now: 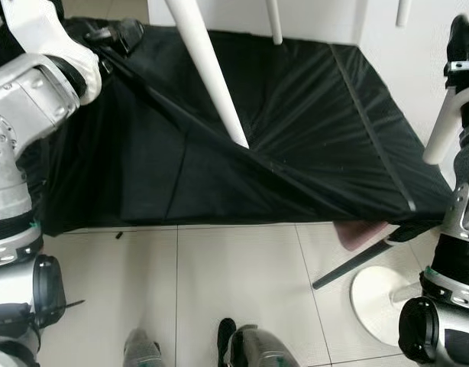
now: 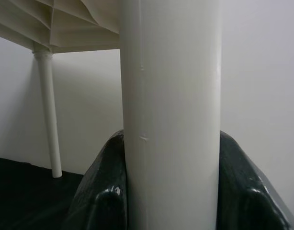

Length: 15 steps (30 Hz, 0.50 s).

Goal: Building children table

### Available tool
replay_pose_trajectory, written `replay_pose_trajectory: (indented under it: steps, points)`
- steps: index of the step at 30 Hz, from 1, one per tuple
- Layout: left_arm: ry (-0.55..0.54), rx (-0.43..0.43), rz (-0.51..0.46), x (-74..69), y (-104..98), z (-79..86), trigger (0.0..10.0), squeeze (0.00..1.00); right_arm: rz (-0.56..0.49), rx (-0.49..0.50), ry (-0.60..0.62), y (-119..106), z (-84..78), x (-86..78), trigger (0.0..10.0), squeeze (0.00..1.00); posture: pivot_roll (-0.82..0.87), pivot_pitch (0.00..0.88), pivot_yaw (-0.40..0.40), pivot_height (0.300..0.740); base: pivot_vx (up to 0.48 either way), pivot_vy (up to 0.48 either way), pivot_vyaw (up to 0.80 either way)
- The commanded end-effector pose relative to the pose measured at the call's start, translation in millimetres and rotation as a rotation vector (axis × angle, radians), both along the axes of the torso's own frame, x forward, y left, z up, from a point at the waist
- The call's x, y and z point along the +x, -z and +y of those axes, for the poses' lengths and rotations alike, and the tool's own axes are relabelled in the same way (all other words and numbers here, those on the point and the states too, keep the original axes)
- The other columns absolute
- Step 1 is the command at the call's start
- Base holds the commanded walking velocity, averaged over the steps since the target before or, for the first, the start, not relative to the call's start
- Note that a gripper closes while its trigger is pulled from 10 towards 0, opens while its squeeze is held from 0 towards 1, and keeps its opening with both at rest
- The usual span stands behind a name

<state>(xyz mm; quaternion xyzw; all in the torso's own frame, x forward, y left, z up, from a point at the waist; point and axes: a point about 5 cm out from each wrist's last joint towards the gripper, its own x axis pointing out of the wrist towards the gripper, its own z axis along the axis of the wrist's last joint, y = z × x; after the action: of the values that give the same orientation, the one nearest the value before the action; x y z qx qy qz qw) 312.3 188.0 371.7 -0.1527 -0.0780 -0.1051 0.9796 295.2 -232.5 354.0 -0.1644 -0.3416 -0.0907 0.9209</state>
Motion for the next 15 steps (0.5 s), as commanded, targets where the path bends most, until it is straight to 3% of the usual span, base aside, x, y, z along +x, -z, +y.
replay_pose_trajectory:
  steps: [1,15]
  points:
    - [-0.032,-0.030,-0.411,-47.1,-69.7,14.1,10.0,0.00,0.062,-0.039,-0.074,10.6,13.8,7.2,10.0,0.00,0.11,0.196,-0.094,0.740,0.000,0.000,0.00]
    - [-0.032,-0.030,-0.411,-47.1,-69.7,14.1,10.0,0.00,0.062,-0.039,-0.074,10.6,13.8,7.2,10.0,0.00,0.11,0.196,-0.094,0.740,0.000,0.000,0.00]
